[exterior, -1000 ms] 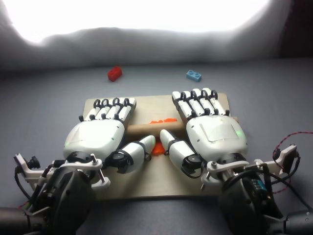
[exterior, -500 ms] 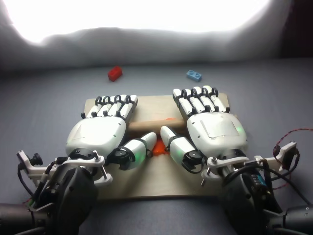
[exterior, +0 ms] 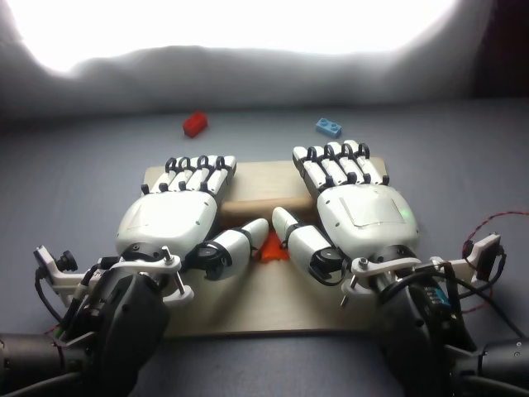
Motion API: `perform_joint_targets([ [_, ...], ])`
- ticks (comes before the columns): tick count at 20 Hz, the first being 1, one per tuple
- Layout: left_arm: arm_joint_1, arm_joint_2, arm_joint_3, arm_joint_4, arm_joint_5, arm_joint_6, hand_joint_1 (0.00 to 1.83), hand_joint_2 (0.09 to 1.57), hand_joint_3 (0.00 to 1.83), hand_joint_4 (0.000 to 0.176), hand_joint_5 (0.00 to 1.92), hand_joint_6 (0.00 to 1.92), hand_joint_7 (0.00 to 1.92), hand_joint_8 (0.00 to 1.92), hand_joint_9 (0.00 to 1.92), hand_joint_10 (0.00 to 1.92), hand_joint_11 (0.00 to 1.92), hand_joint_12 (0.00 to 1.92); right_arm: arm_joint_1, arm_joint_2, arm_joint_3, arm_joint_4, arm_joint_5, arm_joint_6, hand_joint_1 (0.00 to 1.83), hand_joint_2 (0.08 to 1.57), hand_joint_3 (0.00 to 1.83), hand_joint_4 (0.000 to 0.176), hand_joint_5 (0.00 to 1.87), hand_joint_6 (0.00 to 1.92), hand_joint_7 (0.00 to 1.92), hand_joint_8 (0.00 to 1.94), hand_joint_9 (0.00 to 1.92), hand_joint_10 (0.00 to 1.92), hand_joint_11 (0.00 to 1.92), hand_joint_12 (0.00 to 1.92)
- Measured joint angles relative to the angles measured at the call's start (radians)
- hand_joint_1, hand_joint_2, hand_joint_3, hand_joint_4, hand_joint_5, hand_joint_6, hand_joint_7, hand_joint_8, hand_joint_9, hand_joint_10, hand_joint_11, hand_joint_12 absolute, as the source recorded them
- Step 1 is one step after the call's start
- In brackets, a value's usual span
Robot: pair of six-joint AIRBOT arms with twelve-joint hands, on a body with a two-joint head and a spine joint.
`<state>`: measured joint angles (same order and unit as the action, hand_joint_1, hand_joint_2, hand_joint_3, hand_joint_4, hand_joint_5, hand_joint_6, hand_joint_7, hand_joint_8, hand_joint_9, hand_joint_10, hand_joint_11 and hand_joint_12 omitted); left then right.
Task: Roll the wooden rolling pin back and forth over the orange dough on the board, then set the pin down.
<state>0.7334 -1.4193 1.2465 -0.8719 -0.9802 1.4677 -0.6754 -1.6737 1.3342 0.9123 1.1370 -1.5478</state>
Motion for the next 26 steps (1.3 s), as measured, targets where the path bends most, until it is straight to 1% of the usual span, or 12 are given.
perform_joint_targets([
  [9,-0.007,-0.001,0.012,-0.011,0.018,-0.024,0.0,1.41,0.0,0.0,0.0,0.0,0.0,0.0,0.0,0.0,0.0,0.0,0.01,0.0,0.023,-0.007,-0.026,0.01,0.0,1.47,0.0,0.0,0.09,0.0,0.08,0.0,0.03,0.0,0.0,0.0],
  [13,-0.012,-0.006,0.025,-0.011,0.026,-0.026,0.0,1.41,0.0,0.0,0.04,0.01,0.0,0.0,0.0,0.0,0.0,0.0,0.014,0.0,0.031,-0.003,-0.036,0.012,0.0,1.47,0.0,0.0,0.09,0.0,0.09,0.0,0.03,0.0,0.0,0.0],
  [20,-0.024,-0.017,0.052,-0.013,0.041,-0.026,0.0,1.42,0.0,0.0,0.0,0.0,0.0,0.0,0.0,0.0,0.0,0.0,0.013,0.002,0.047,0.005,-0.047,-0.019,0.0,1.47,0.0,0.0,0.08,0.0,0.07,0.0,0.02,0.0,0.0,0.0],
  [26,-0.036,-0.025,0.063,-0.027,0.05,-0.026,0.0,1.42,0.0,0.0,0.0,0.0,0.0,0.0,0.0,0.0,0.0,0.0,0.014,0.002,0.068,0.002,-0.055,-0.009,0.0,1.46,0.0,0.0,0.09,0.01,0.08,0.0,0.04,0.01,0.0,0.0],
])
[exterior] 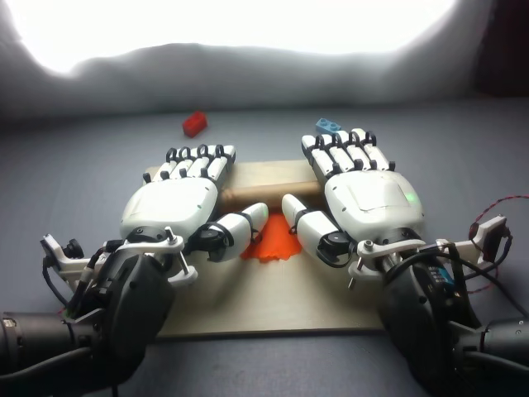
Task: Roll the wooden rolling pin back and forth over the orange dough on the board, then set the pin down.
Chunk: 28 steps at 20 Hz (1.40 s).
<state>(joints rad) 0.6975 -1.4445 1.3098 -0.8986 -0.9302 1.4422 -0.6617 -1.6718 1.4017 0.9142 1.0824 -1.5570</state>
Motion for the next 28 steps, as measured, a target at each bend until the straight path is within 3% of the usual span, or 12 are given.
perform_joint_targets([
  [8,-0.014,-0.004,0.018,-0.008,0.026,-0.006,0.0,1.42,0.0,0.0,0.0,0.0,0.0,0.0,0.0,0.0,0.0,0.0,0.001,-0.001,0.032,-0.01,-0.033,0.009,0.0,1.46,0.0,0.0,0.17,0.03,0.14,0.02,0.09,0.03,0.04,0.02],
  [9,-0.014,-0.004,0.018,-0.01,0.025,-0.008,0.0,1.42,0.0,0.0,0.0,0.0,0.0,0.0,0.0,0.0,0.0,0.0,0.001,-0.001,0.034,-0.013,-0.033,0.009,0.0,1.46,0.0,0.0,0.19,0.01,0.15,0.01,0.11,0.01,0.01,0.16],
  [11,-0.016,-0.004,0.022,-0.015,0.026,-0.026,0.0,1.41,0.0,0.0,0.0,0.0,0.0,0.0,0.0,0.0,0.0,0.0,0.001,-0.001,0.039,-0.016,-0.036,0.013,0.0,1.46,0.0,0.0,0.19,0.0,0.15,0.0,0.12,0.0,0.0,0.21],
  [17,-0.018,-0.004,0.026,-0.027,0.026,-0.034,0.0,1.41,0.0,0.0,0.0,0.0,0.0,0.0,0.0,0.0,0.0,0.0,0.005,-0.003,0.049,-0.018,-0.046,0.024,0.0,1.46,0.0,0.0,0.15,0.0,0.13,0.0,0.09,0.0,0.0,0.13],
  [28,-0.022,-0.018,0.064,-0.018,0.04,-0.042,0.0,1.42,0.0,0.0,0.0,0.0,0.0,0.0,0.0,0.0,0.0,0.0,0.009,-0.003,0.054,-0.009,-0.043,0.019,0.0,1.46,0.0,0.0,0.16,0.0,0.15,0.0,0.1,0.0,0.0,0.25],
])
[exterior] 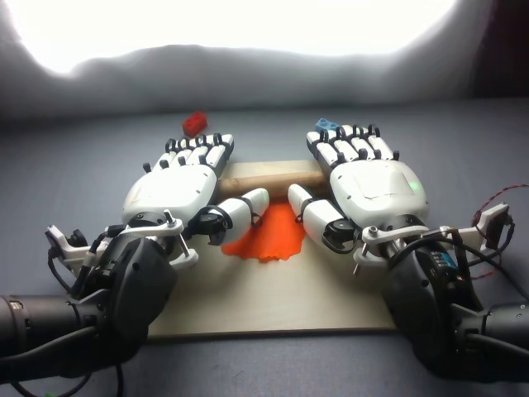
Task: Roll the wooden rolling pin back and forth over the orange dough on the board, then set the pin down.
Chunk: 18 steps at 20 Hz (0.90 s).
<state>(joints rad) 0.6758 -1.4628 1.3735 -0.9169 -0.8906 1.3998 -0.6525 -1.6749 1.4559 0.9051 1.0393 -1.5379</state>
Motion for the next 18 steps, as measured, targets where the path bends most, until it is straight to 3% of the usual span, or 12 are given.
perform_joint_targets([
  [9,-0.021,-0.019,0.021,-0.008,0.015,0.009,0.0,1.42,0.0,0.0,0.0,0.0,0.0,0.0,0.0,0.0,0.0,0.0,0.0,0.002,-0.002,0.011,0.01,-0.006,0.0,1.45,0.0,0.0,0.13,0.0,0.09,0.0,0.06,0.0,0.0,0.02],
  [18,-0.027,-0.019,0.024,-0.01,0.029,0.009,0.0,1.42,0.0,0.0,0.0,0.0,0.0,0.0,0.0,0.0,0.0,0.0,0.0,0.003,-0.002,0.014,0.01,-0.006,0.0,1.46,0.0,0.0,0.11,0.0,0.07,0.0,0.01,0.0,0.0,0.0],
])
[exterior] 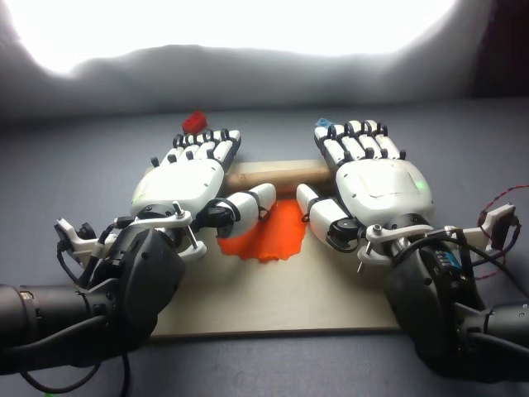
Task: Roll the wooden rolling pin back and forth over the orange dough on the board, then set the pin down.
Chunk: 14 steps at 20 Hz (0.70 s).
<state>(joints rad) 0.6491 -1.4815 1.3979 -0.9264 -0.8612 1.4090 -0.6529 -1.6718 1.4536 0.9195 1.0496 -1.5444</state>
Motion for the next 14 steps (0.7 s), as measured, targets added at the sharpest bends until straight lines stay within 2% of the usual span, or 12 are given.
perform_joint_targets([
  [6,-0.003,-0.001,0.007,-0.002,0.009,-0.004,0.0,1.42,0.0,0.0,0.0,0.0,0.0,0.0,0.0,0.0,0.0,0.0,-0.001,0.002,-0.018,-0.002,0.005,-0.001,0.0,1.46,0.0,0.0,0.1,0.0,0.06,0.0,0.01,0.01,0.0,0.0],
  [14,-0.004,0.018,-0.021,-0.018,0.024,0.016,0.0,1.41,0.0,0.0,0.0,0.0,0.0,0.0,0.0,0.0,0.0,0.0,-0.001,0.001,-0.02,-0.006,0.008,-0.001,0.0,1.46,0.0,0.0,0.11,0.01,0.08,0.01,0.04,0.02,0.0,0.0],
])
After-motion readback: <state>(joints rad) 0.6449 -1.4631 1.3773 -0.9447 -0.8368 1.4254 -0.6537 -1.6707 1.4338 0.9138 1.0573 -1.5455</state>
